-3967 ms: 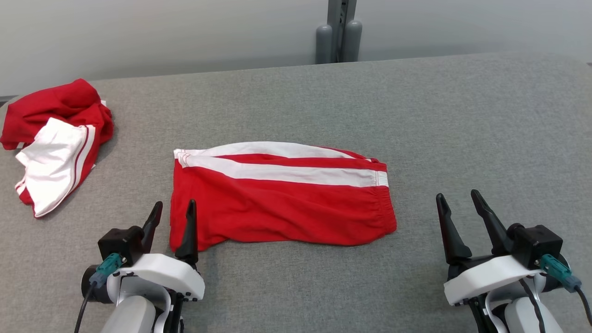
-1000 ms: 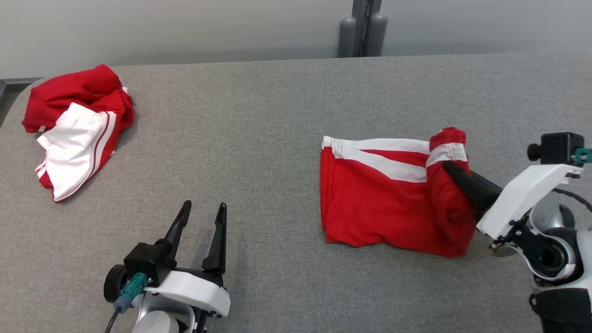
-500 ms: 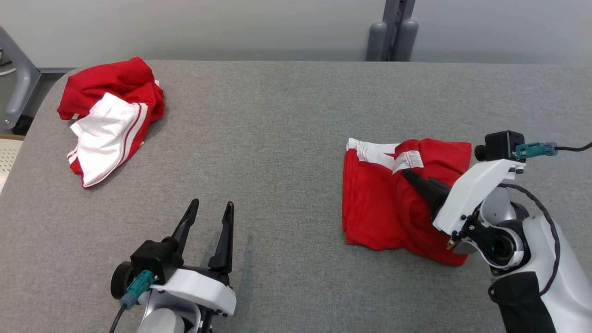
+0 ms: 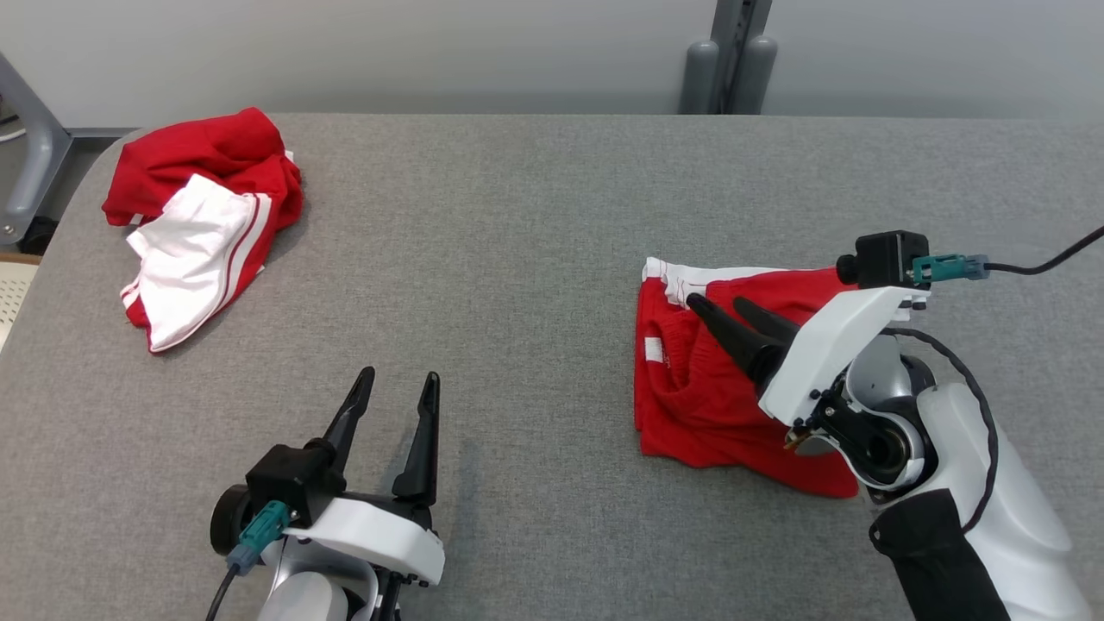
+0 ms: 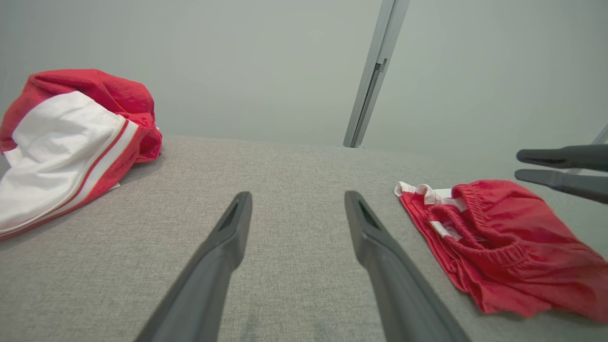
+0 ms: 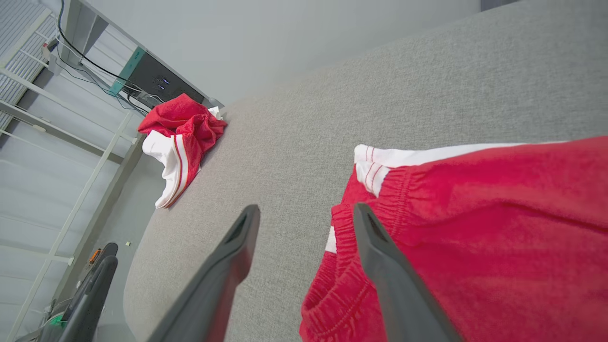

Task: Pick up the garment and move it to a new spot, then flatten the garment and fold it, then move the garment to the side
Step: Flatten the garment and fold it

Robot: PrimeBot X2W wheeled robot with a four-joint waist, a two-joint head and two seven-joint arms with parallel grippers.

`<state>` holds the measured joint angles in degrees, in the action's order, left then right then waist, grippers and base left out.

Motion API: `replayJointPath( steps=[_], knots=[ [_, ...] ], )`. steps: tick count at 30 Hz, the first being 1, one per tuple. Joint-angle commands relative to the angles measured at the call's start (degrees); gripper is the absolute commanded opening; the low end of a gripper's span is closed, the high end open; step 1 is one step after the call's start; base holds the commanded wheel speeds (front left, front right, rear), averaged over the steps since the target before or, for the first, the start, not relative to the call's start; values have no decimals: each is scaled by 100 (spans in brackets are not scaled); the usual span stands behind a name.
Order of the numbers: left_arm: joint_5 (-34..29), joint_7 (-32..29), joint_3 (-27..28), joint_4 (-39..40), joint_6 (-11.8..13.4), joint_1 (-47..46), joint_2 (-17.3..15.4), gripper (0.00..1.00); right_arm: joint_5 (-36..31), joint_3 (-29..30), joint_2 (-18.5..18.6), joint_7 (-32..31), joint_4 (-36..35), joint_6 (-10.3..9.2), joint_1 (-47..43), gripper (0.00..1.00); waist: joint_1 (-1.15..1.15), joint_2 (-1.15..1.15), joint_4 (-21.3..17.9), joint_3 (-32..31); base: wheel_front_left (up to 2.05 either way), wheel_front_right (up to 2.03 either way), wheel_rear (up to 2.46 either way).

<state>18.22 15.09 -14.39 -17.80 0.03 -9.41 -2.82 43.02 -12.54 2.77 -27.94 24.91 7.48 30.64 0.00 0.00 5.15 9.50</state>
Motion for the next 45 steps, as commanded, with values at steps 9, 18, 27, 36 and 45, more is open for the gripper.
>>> replayJointPath(
  steps=[9,18,27,36,45],
  knots=[
    [-106,11,22,82,64,-192,-19,100,-1015,35,341,1639,-440,3,-179,100,0,0,-358,-109,0,0,0],
    [-168,10,142,71,117,-203,-18,100,-2070,557,541,3295,-680,3,-746,100,0,0,-667,-257,0,0,0],
    [-86,10,238,150,171,109,-20,100,-2700,1149,214,4095,-1223,3,-1733,100,0,0,-837,-442,0,0,0],
    [21,11,487,285,309,605,-19,100,-2974,1352,24,4282,-1575,3,-2481,100,0,0,-774,-603,0,0,0],
    [32,10,499,393,320,779,-18,100,-2983,1287,24,4307,-1466,3,-2430,100,0,0,-594,-677,0,0,0]
  ],
)
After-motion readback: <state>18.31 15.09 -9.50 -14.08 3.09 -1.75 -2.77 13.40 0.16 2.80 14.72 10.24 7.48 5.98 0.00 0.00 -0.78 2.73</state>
